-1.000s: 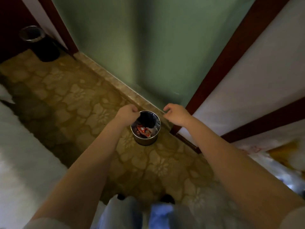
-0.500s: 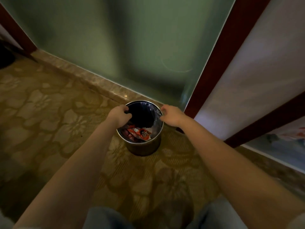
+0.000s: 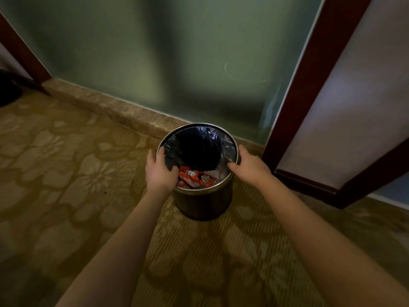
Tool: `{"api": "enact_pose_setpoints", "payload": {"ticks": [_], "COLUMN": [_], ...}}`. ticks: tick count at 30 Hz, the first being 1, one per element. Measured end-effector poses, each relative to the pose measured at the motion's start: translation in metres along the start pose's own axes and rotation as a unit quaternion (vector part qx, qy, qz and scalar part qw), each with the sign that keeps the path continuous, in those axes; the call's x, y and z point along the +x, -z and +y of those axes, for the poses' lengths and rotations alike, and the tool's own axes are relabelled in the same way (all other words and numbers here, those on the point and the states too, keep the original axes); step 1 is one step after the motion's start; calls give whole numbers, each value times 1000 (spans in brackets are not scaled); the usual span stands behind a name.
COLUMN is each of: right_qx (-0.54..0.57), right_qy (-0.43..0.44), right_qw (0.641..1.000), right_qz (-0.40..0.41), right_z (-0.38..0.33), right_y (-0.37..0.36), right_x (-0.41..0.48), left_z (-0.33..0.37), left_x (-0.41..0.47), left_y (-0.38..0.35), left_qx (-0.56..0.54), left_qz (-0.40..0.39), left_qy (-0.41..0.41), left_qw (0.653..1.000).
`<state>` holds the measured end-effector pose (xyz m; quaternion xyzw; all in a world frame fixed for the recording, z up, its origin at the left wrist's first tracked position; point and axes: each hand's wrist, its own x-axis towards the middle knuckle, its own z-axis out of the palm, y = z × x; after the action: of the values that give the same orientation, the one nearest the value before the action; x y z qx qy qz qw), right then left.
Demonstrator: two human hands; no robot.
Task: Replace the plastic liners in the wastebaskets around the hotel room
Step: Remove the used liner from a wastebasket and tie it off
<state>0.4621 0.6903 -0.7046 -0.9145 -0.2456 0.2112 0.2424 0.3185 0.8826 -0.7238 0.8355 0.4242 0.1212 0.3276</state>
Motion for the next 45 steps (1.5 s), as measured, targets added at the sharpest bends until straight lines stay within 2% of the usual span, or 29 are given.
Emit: {"api": "enact_pose_setpoints", "payload": {"ticks": [7,14,25,31,40,45], "right_qx": [5,49,40,55,85,79], "right_qy": [-17,-38,-31,22,84,108], "right_qw": [999,998,998,995,978,966], "right_qz": [-29,-14,26,81,173,220], "right_z": [-11,-17,-25,-45,-98,-122], "right_y": [3,-4,1,43,100,134], "right_x": [3,-3,-12,-27,-64,-96], "left_z": [-14,-22,-17,29,69,100], "left_x": [13,12,10,3,0,-21], "left_y": [19,36,40,73,141,178], "left_qx": [-7,-118,-138,-167,-229,-253], "left_qz": [-145,-228,-185,-81,-33,-1], "left_qy": [-11,15,32,-50,-92,-158], "left_qw": [989,966,973,981,968,955]}}
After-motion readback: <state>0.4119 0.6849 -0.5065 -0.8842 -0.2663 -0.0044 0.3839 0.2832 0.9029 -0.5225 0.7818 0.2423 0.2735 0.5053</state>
